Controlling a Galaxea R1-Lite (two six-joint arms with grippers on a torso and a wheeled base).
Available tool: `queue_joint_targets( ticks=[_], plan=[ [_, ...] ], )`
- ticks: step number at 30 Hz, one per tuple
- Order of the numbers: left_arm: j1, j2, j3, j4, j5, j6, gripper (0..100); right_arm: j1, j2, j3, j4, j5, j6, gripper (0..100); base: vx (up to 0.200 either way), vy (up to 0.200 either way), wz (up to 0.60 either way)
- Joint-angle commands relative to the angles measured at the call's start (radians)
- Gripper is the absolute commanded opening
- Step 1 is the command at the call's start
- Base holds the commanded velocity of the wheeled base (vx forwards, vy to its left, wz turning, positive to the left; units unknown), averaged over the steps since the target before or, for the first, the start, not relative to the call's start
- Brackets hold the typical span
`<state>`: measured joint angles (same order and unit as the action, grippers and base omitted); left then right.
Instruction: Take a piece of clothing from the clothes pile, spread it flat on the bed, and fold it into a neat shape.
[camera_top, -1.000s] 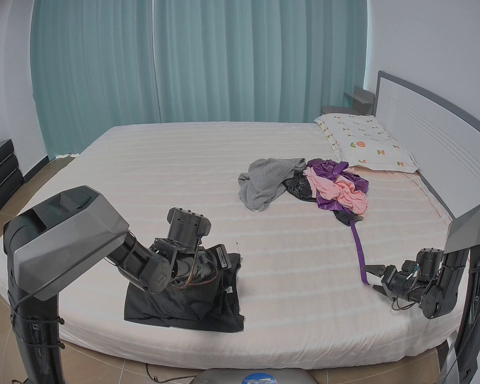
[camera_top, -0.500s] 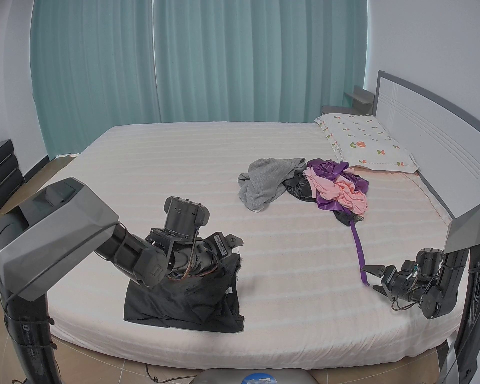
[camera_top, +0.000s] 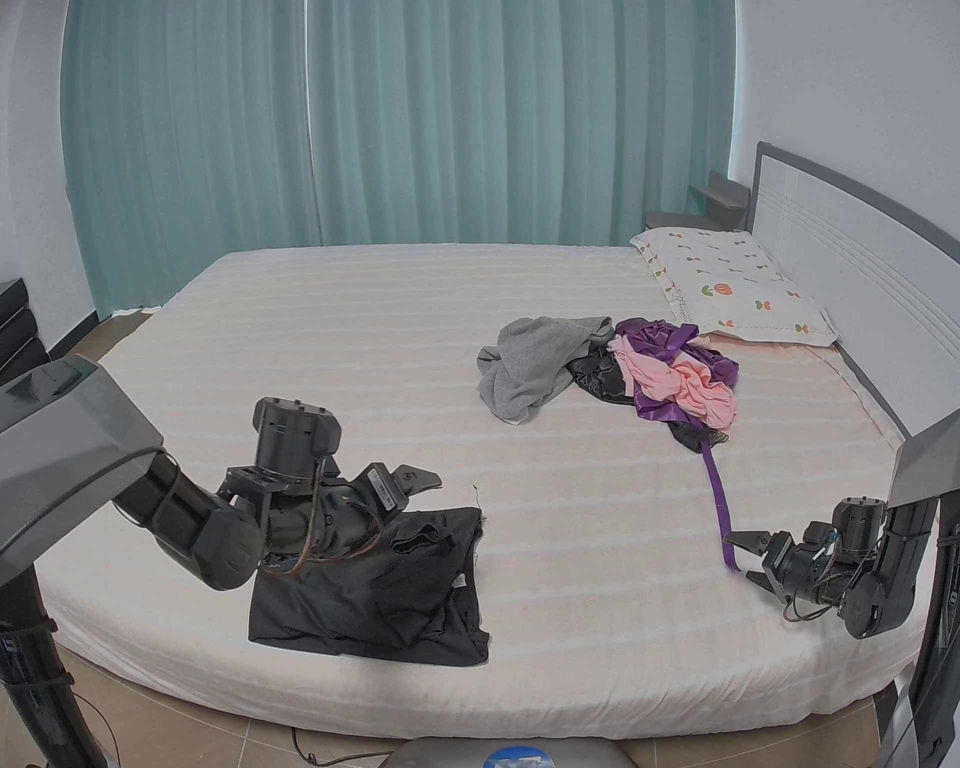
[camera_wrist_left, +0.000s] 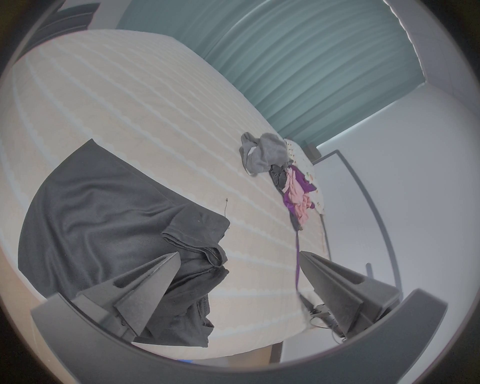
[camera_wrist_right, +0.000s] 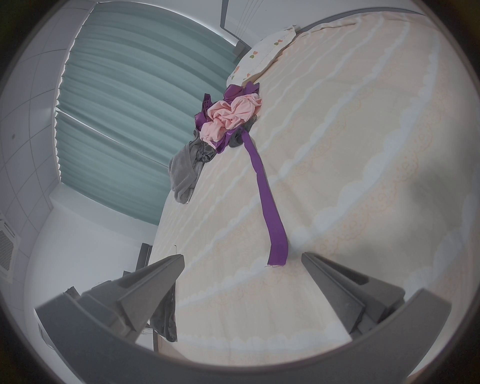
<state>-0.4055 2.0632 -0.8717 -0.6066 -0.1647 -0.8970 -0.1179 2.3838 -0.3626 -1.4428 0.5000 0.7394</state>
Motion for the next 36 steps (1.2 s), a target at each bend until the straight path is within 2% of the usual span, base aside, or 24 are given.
queue_joint_targets(
  ticks=[1,5,9,17,18,23,25,27,31,36],
  plan=[
    [0.082,-0.049,0.140,-0.110,-0.078,-0.048,100,0.020,0.000,0.010,-0.001,-0.008,-0.002,100,0.000,0.200,0.00],
    [0.145,-0.037,0.217,-0.182,-0.115,-0.051,100,0.070,-0.037,0.037,0.001,-0.029,0.000,100,0.000,0.200,0.00],
    [0.194,-0.005,0.243,-0.219,-0.162,-0.053,100,0.147,-0.104,0.051,0.015,-0.120,0.000,100,0.000,0.200,0.00],
    [0.231,0.046,0.237,-0.226,-0.176,-0.057,100,0.230,-0.123,0.070,0.015,-0.212,-0.003,100,0.000,0.200,0.00],
    [0.237,0.049,0.240,-0.226,-0.177,-0.056,100,0.254,-0.123,0.068,0.015,-0.241,-0.005,100,0.000,0.200,0.00],
    [0.240,0.075,0.241,-0.226,-0.202,-0.056,100,0.333,-0.132,0.059,0.032,-0.259,-0.006,100,0.000,0.200,0.00],
    [0.240,0.081,0.243,-0.228,-0.216,-0.054,100,0.397,-0.141,0.040,0.079,-0.293,-0.008,100,0.000,0.200,0.00],
    [0.240,0.080,0.244,-0.229,-0.219,-0.056,100,0.428,-0.149,0.024,0.107,-0.317,-0.009,100,0.000,0.200,0.00],
    [0.243,0.080,0.246,-0.231,-0.222,-0.057,100,0.547,-0.181,-0.062,0.280,-0.426,-0.026,100,0.000,0.200,0.00],
    [0.243,0.080,0.246,-0.231,-0.220,-0.056,100,0.650,-0.209,-0.164,0.456,-0.548,-0.057,100,0.000,0.200,0.00]
  ],
)
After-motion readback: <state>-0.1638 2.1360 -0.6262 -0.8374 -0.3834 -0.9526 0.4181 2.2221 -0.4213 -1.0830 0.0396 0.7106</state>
